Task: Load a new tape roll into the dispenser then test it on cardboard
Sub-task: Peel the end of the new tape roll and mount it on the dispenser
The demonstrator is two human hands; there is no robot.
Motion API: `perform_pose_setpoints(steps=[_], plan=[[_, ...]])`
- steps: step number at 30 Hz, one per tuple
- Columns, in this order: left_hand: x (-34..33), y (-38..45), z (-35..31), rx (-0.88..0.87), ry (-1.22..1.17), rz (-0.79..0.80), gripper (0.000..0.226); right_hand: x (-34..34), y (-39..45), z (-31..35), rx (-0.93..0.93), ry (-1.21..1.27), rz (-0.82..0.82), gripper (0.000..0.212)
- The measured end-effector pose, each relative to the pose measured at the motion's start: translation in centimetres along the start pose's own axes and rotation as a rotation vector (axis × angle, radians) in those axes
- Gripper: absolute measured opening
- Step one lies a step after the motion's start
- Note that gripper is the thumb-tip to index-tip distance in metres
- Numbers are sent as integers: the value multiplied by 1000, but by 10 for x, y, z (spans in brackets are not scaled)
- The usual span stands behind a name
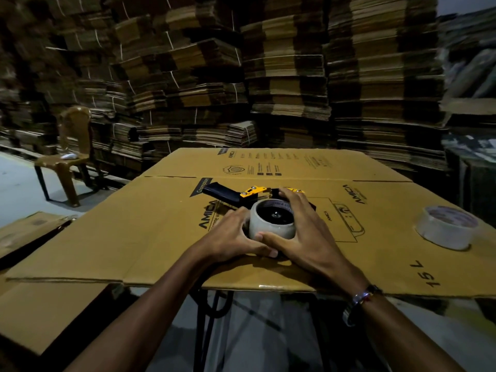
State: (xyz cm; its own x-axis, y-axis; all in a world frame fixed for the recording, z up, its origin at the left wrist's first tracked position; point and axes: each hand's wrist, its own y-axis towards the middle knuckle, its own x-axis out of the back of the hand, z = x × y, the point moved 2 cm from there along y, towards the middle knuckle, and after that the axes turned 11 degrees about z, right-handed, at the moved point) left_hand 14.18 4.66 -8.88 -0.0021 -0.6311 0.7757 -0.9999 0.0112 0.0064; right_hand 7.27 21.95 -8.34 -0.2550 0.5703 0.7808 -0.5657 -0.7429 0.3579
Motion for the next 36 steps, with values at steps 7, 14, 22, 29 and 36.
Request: perform_pose_setpoints(steps=[7, 14, 22, 29, 36], plan=[[-5, 1, 2, 41, 108, -37, 105, -2, 8, -3, 11, 81, -39, 103], [-2, 0, 5, -80, -273, 19, 91, -4, 12, -5, 44, 74, -65, 103], [-5, 3, 11, -79, -203, -56, 82, -4, 11, -4, 39, 29, -22, 104], [-2, 2, 7, -81, -160, -25, 72, -3, 12, -7, 5, 87, 8, 105], [-6, -3, -4, -13, -37, -79, 100, -5, 8, -6, -44, 158, 1, 111]])
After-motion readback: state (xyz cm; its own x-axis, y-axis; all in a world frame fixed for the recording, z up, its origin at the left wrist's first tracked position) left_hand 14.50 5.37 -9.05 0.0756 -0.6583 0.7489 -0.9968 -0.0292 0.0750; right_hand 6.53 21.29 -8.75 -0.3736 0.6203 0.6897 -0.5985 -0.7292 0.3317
